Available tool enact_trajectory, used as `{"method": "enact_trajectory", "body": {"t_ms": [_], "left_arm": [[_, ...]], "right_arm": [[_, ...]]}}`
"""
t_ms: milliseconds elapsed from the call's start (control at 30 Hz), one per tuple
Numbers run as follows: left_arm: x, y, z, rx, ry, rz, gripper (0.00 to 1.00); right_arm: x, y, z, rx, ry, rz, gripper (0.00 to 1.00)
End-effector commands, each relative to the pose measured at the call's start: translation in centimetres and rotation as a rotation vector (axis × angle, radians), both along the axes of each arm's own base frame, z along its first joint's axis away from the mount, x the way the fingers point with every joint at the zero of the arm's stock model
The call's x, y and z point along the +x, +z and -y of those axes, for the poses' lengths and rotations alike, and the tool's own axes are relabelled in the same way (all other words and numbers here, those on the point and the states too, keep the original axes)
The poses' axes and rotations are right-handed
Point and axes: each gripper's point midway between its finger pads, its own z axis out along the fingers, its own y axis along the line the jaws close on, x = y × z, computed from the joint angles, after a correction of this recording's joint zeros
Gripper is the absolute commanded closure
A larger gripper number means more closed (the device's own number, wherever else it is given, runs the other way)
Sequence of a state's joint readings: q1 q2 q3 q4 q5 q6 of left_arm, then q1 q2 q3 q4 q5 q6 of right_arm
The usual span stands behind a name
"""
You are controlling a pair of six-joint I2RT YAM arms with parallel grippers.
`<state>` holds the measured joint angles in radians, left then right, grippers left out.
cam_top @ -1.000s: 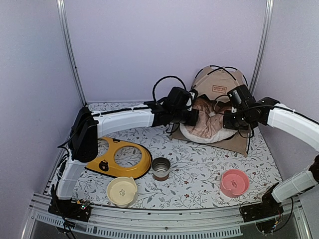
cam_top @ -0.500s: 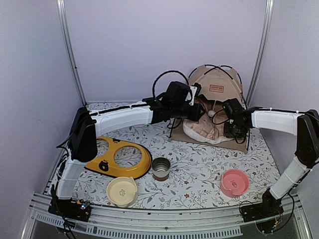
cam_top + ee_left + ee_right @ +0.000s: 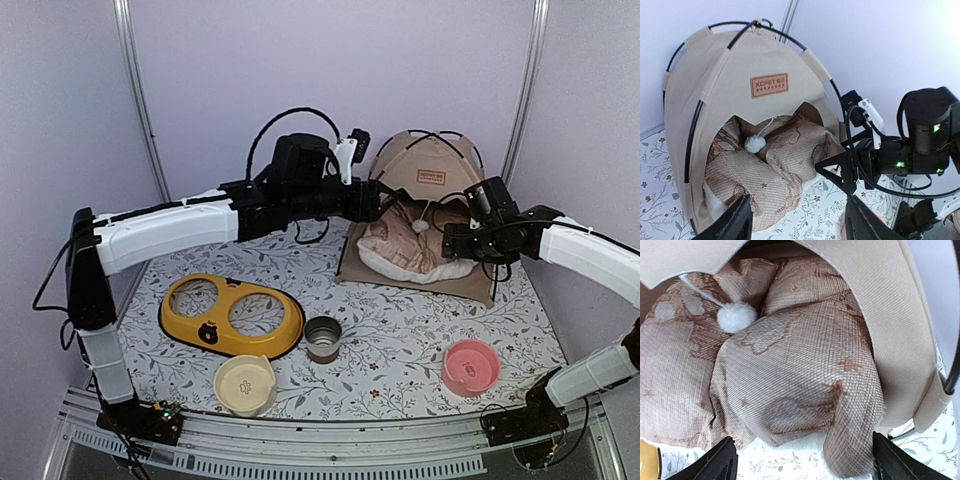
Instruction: Set up the pet tent
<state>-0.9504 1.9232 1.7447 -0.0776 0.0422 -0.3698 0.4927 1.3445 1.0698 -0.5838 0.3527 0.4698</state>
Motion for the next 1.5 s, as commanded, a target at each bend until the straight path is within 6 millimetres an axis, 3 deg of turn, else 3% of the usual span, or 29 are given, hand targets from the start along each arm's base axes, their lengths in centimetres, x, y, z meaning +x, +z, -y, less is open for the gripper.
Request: {"method": "enact_trajectory", "body": {"t_ms": [0, 167, 267, 367, 567, 667, 867, 967, 1133, 1267, 1333, 1467], "left_arm": [[0.4, 1.2, -3.4, -0.027, 0.072, 0.013, 0.36], [3.2, -2.7, -7.8, 0.022, 0.172, -0.076, 0.34], [4.7, -5.0, -9.0, 0.065, 0.192, -0.103, 0.33], [6.1, -6.8, -8.7, 0.136, 0.186, -0.091, 0.34], [8.6, -10.6, -5.9, 0.235, 0.142, -0.077, 0.42], [9.8, -12.5, -5.0, 0.271, 0.142, -0.067, 0.45], [11.2, -14.2, -3.4, 0.276, 0.12, -0.033, 0.53], [10.7, -13.7, -2.7, 0.254, 0.087, -0.028, 0.64], [8.4, -12.5, -2.3, 0.26, 0.028, 0.0, 0.98], [5.6, -12.5, -2.2, 0.267, -0.084, -0.011, 1.0], [4.4, -12.3, -2.4, 0.273, -0.132, -0.009, 1.0], [1.7, -12.2, -2.6, 0.263, -0.248, -0.002, 1.0]], "right_arm": [[-0.9, 3.8, 0.0, 0.017, 0.006, 0.059, 0.01], [-2.0, 5.9, -0.3, 0.021, 0.028, 0.078, 0.01], [-2.5, 6.7, -1.9, 0.043, 0.089, 0.09, 0.01], [-2.8, 6.5, -4.4, 0.063, 0.182, 0.101, 0.01], [-2.7, 4.5, -8.4, 0.138, 0.312, 0.092, 0.01], [-2.6, 3.5, -9.7, 0.175, 0.351, 0.093, 0.01], [-2.0, 1.5, -11.7, 0.199, 0.41, 0.106, 0.01], [-1.3, -0.1, -12.0, 0.174, 0.408, 0.1, 0.01], [0.1, -1.4, -11.8, 0.118, 0.363, 0.086, 0.01], [1.0, -2.0, -11.8, 0.094, 0.342, 0.073, 0.02], [1.3, -2.5, -11.7, 0.081, 0.327, 0.062, 0.12], [2.5, -0.9, -11.8, 0.093, 0.304, 0.092, 0.56]]}}
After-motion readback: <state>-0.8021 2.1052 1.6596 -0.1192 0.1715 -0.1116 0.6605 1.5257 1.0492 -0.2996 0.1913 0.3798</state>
